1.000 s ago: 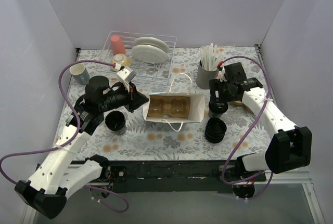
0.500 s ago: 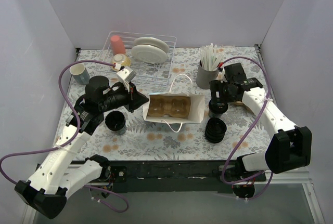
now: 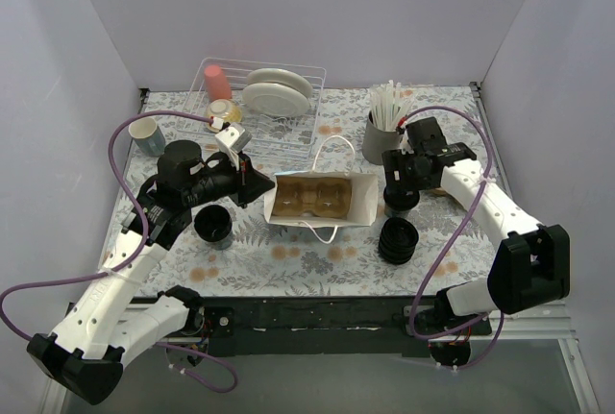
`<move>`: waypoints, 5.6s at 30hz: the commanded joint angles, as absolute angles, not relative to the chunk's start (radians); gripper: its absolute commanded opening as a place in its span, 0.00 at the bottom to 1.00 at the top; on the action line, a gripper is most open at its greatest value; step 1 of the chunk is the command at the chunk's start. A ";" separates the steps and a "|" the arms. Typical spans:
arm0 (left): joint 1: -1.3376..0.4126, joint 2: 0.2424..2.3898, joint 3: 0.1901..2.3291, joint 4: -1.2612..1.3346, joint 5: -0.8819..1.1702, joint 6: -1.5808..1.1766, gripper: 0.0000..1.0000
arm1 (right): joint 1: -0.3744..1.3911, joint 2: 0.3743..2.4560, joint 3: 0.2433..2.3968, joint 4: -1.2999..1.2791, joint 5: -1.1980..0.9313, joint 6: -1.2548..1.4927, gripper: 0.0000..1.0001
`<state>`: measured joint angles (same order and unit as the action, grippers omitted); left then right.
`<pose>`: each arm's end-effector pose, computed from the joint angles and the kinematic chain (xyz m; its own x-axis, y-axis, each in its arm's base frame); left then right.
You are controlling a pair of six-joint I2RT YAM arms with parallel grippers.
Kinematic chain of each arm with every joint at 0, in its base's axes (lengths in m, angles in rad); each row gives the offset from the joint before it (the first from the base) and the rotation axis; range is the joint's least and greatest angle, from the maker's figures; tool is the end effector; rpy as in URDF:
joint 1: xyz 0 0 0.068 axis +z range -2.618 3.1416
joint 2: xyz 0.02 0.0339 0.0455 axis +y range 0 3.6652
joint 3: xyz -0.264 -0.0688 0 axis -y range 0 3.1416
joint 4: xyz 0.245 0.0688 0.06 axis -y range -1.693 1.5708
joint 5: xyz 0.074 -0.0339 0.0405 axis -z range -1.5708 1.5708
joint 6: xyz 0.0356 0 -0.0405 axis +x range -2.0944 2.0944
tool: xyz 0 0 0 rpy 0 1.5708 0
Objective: Pack the takeout coffee
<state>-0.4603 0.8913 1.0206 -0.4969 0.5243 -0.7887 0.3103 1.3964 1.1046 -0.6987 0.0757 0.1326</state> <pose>0.1597 -0.0991 0.3723 -0.7967 -0.2905 -0.5301 0.3376 0.5136 -0.7888 0.2733 0.0848 0.2689 -0.8244 -0.1259 -0.5518 -0.1574 0.9875 0.0098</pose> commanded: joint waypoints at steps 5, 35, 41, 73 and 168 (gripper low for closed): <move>-0.462 0.865 1.029 -0.505 0.528 -0.778 0.00 | 0.325 1.431 1.100 -0.716 0.153 0.150 0.82; -0.462 0.880 1.014 -0.466 0.535 -0.815 0.00 | 0.345 1.140 1.675 -0.819 -0.127 -0.046 0.45; -0.462 0.890 1.008 -0.457 0.543 -0.807 0.00 | 0.367 1.083 1.828 -0.747 -0.290 -0.100 0.45; -0.462 0.905 1.009 -0.457 0.554 -0.827 0.00 | 1.040 1.118 1.615 -0.833 -0.042 -0.192 0.43; -0.462 0.640 0.681 -0.302 0.741 -0.542 0.00 | 1.190 1.035 0.933 -0.306 0.290 -0.781 0.42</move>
